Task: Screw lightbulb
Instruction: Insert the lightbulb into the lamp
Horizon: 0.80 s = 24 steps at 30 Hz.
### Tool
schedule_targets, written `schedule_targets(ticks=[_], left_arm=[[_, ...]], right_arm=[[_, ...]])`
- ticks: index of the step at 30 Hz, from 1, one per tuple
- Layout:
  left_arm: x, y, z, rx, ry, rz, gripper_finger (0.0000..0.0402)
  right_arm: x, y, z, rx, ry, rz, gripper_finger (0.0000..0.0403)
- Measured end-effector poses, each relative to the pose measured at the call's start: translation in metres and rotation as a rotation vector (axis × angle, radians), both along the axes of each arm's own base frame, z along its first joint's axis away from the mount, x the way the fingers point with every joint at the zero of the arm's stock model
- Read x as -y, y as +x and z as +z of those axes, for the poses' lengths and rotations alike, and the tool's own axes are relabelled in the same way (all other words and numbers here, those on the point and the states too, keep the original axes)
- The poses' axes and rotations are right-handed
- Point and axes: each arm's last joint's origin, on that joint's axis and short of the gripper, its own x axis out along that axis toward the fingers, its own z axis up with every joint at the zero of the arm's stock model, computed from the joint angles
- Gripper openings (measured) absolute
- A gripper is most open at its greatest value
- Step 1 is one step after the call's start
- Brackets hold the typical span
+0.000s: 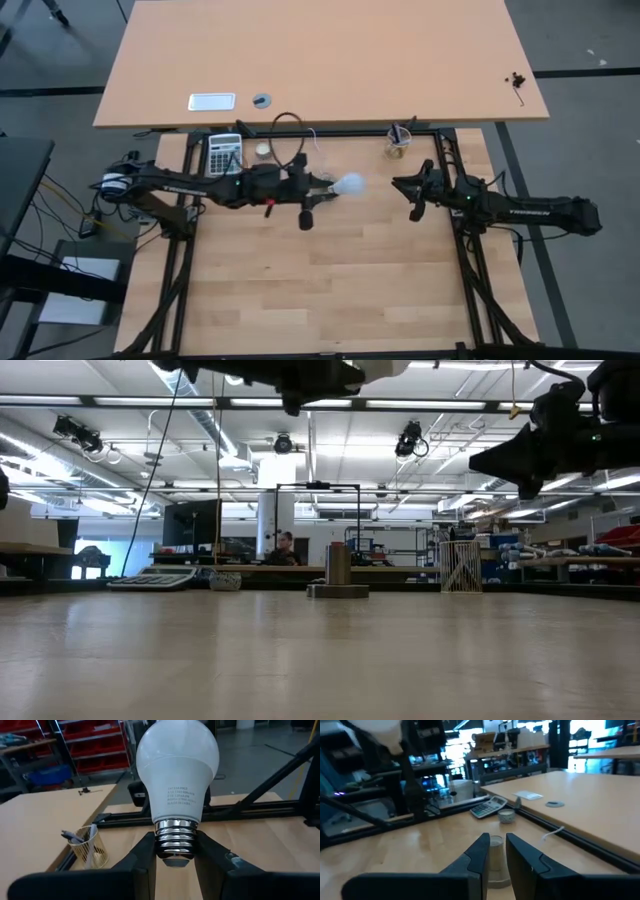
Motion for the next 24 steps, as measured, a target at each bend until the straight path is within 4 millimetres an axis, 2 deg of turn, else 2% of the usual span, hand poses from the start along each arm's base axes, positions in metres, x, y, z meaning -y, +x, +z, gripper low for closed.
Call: schedule_targets(ticks=[5, 12, 20, 24], left_arm=[[0.0, -0.018, -0.017, 0.096, -0.014, 0.0, 0.0095], [0.002, -0.039, -0.036, 0.288, -0.056, -0.042, 0.0095], [0.002, -0.048, -0.045, 0.338, -0.076, -0.05, 0.0095], [0.003, -0.049, -0.043, 0.38, -0.079, -0.087, 0.0095]], right_arm=[[-0.005, 0.009, 0.003, 0.052, 0.029, 0.054, 0.0084], [-0.015, 0.023, 0.015, 0.159, 0.031, 0.141, 0.0126], [-0.021, 0.065, 0.051, 0.137, 0.012, 0.193, 0.0166], [-0.025, 0.09, 0.066, 0.114, -0.032, 0.215, 0.0178]])
